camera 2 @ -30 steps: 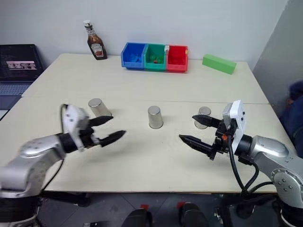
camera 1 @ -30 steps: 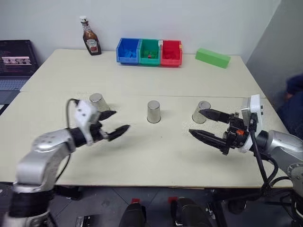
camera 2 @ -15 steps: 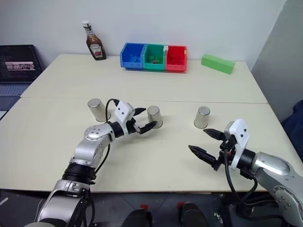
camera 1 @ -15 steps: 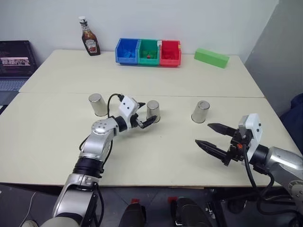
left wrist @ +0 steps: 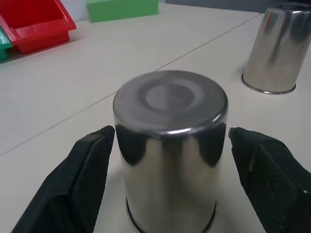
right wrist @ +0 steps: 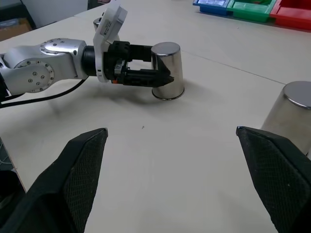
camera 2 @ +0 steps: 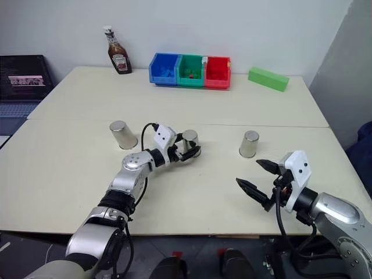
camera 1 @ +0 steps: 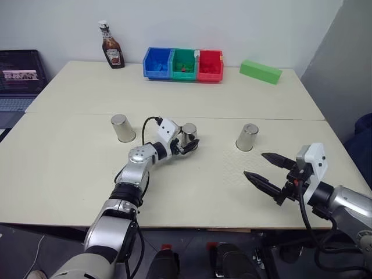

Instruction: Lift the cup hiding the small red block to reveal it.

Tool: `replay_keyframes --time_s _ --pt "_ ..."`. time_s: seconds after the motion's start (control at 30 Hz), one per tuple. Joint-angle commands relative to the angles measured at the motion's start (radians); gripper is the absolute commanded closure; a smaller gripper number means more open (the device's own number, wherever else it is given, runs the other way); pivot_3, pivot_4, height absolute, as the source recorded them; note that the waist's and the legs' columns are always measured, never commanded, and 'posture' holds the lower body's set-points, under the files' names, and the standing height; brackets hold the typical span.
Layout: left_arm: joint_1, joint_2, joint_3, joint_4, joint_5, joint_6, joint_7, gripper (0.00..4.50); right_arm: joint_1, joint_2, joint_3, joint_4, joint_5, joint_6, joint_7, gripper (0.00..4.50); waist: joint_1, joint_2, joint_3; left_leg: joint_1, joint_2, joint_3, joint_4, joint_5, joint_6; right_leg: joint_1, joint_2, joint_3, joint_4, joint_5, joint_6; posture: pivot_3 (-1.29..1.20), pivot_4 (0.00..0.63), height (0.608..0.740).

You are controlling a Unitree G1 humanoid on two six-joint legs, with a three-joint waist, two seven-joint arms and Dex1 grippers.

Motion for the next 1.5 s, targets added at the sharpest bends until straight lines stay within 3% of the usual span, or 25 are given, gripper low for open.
replay_keyframes --time_s 0.03,0.17,0.43,0.77,0.93,1.03,1.33,1.4,1.5 --pt "-0.043 -0.004 0.022 0.007 -0.002 -0.036 -0.008 1.24 0.003 -0.004 -0.024 -0.024 -0.015 -0.036 0.003 0.00 0.000 0.000 0.000 0.000 0.000 0.000 0.000 0.000 0.000 0.000 0.000 0.000 0.000 0.000 0.000 0.00 0.150 0.740" --pt "-0.051 -0.005 0.024 0.029 -0.002 -0.048 -0.015 1.68 -0.005 0.000 -0.010 -0.019 -0.044 -0.048 -0.008 0.00 -0.001 0.000 0.000 0.000 0.000 0.000 0.000 0.000 0.000 0.000 0.000 0.000 0.000 0.000 0.000 0.00 0.150 0.740" --pt "-0.055 0.010 0.034 -0.015 -0.009 -0.028 -0.012 1.75 -0.010 0.006 -0.001 -0.008 -0.052 -0.054 0.003 0.00 0.000 0.000 0.000 0.000 0.000 0.000 0.000 0.000 0.000 0.000 0.000 0.000 0.000 0.000 0.001 0.00 0.150 0.740" --pt "0.257 0.205 0.169 -0.796 -0.164 0.463 0.051 1.75 -0.003 0.023 0.030 0.007 -0.054 -0.066 0.031 0.00 -0.006 0.001 0.000 0.001 0.004 0.000 0.000 0.000 0.000 0.000 0.000 0.001 0.000 0.000 0.000 0.00 0.150 0.740" --pt "0.458 0.209 0.225 -0.986 -0.195 0.586 0.139 1.75 -0.053 0.037 0.077 0.026 -0.056 -0.059 0.025 0.00 -0.003 0.001 0.000 0.003 0.003 0.001 0.000 0.000 0.000 0.001 -0.002 0.001 0.001 0.000 0.000 0.00 0.150 0.740" --pt "0.505 0.168 0.202 -0.950 -0.171 0.532 0.164 1.75 -0.097 0.039 0.104 0.042 -0.058 -0.051 0.022 0.00 0.002 0.001 0.000 0.003 0.002 0.001 0.001 0.000 0.000 0.001 -0.002 0.002 0.000 0.000 0.001 0.00 0.150 0.740" --pt "0.450 0.106 0.125 -0.734 -0.065 0.355 0.203 1.75 -0.123 0.038 0.103 0.061 -0.057 -0.045 0.023 0.00 0.021 0.001 0.000 0.001 0.001 0.000 0.001 0.000 0.000 0.001 0.000 0.002 0.000 0.000 0.001 0.00 0.150 0.740" --pt "0.436 0.085 0.126 -0.687 -0.060 0.325 0.216 1.06 -0.121 0.045 0.108 0.057 -0.057 -0.044 0.017 0.00 0.022 0.001 0.000 0.001 0.001 0.000 0.001 0.000 0.001 0.001 -0.001 0.002 -0.001 0.000 0.001 0.00 0.150 0.740" --pt "0.431 0.072 0.124 -0.662 -0.064 0.305 0.212 0.55 -0.109 0.053 0.116 0.043 -0.059 -0.043 0.009 0.00 0.022 0.001 0.000 0.001 0.001 0.000 0.001 0.000 0.001 0.001 -0.001 0.002 -0.001 0.000 0.001 0.00 0.150 0.740"
